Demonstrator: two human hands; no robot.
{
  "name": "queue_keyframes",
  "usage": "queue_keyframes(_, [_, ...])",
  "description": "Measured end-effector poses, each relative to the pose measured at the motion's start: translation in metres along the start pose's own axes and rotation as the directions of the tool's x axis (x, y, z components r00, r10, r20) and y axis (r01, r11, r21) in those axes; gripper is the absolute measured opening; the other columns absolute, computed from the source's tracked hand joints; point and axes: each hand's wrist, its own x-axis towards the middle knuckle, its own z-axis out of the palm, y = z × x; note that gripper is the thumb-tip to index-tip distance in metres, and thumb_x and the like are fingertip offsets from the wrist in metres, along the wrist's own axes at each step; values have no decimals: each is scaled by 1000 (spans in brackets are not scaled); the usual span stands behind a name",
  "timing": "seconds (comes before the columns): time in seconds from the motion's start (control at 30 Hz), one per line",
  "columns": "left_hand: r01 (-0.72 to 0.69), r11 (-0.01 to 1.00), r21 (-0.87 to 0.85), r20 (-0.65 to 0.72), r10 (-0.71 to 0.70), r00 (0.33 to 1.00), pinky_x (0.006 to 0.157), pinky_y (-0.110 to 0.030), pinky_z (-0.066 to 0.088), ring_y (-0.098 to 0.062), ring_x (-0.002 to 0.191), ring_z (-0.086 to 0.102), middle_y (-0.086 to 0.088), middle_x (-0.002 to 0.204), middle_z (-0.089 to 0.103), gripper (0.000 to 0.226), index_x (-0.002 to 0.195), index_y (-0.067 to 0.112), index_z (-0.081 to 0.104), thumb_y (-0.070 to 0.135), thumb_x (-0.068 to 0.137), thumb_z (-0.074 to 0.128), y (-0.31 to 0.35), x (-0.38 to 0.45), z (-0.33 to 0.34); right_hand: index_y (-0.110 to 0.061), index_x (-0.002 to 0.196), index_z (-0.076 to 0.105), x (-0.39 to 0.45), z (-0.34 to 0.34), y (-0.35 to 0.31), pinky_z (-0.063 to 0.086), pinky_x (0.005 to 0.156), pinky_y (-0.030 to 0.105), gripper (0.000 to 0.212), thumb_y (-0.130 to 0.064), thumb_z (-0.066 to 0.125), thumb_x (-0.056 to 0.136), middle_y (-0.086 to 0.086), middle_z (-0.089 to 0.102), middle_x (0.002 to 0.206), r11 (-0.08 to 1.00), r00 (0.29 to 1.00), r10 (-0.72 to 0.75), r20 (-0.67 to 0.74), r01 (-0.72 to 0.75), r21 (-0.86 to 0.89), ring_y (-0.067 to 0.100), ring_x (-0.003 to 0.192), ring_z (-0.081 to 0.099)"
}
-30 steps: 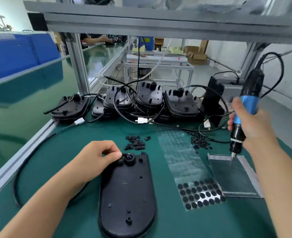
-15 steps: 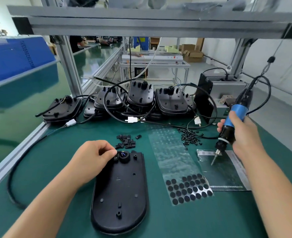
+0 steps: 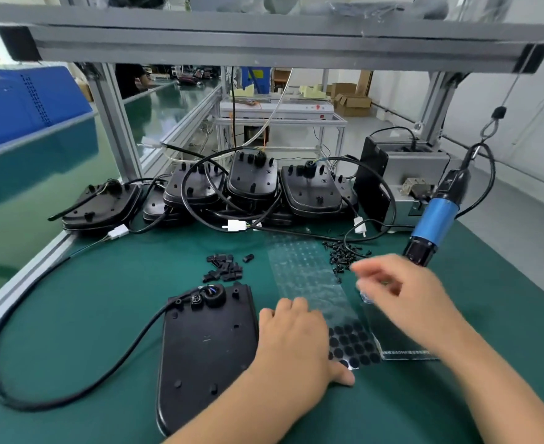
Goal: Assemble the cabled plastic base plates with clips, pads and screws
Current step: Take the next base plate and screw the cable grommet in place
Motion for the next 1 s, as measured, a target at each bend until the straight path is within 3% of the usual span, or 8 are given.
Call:
queue_keyframes(0.07, [8,998,-66,1,-8,1000,98,-36,31,-21,115,38,1,118,45,68,117,17,53,64,70,68,-3,2,1,-40,98,67,-2,3,1,39,78,8,24,-25,74,81,-24,64,98,996,937,-37,347,62,-62,-11,89,57])
queue_keyframes(0.17, [20,987,-158,-13,-22,1000,89,-32,34,-21,108,40,3,105,43,63,110,17,56,59,66,74,-4,4,1,-36,114,63,-2,14,8,31,98,16,38,-38,75,78,-24,55,110,944,853,-87,514,235,-231,-5,108,46])
queue_keyframes(0.37, [27,974,-225,-10,-30,1000,84,-27,37,-21,110,44,-2,114,51,60,117,16,58,47,70,78,-8,9,0,-33,101,69,0,23,6,40,90,22,29,-34,80,74,-18,57,98,964,907,-104,407,192,-182,1,99,50])
queue_keyframes(0.5, [38,970,-241,-18,-44,999,75,-28,39,-17,91,42,-4,102,54,46,112,14,64,38,74,77,-8,14,-4,-32,88,70,-3,27,5,45,83,31,16,-33,79,74,-19,58,83,969,943,-96,318,161,-186,4,89,53])
queue_keyframes(0.63, [29,968,-251,-38,-40,998,71,-27,38,-17,87,41,-2,95,52,37,108,14,68,34,78,75,-7,14,-3,-34,80,70,-6,26,2,47,78,34,11,-35,79,74,-17,60,79,979,960,-68,272,118,-169,1,82,55])
queue_keyframes(0.8, [31,964,-262,-100,-59,993,66,-28,40,-21,79,47,-2,77,51,13,94,10,69,19,91,60,-9,12,-3,-34,72,67,-6,28,-4,50,75,38,13,-31,79,74,-11,64,77,989,962,9,273,31,-143,3,77,58])
queue_keyframes(1.0, [80,954,-290,-114,-118,986,71,-27,45,-19,80,50,-2,88,61,12,93,18,68,10,87,60,-8,17,-3,-34,65,62,-6,31,-8,52,72,40,21,-28,81,72,-13,65,70,990,968,67,241,-34,-138,4,70,60])
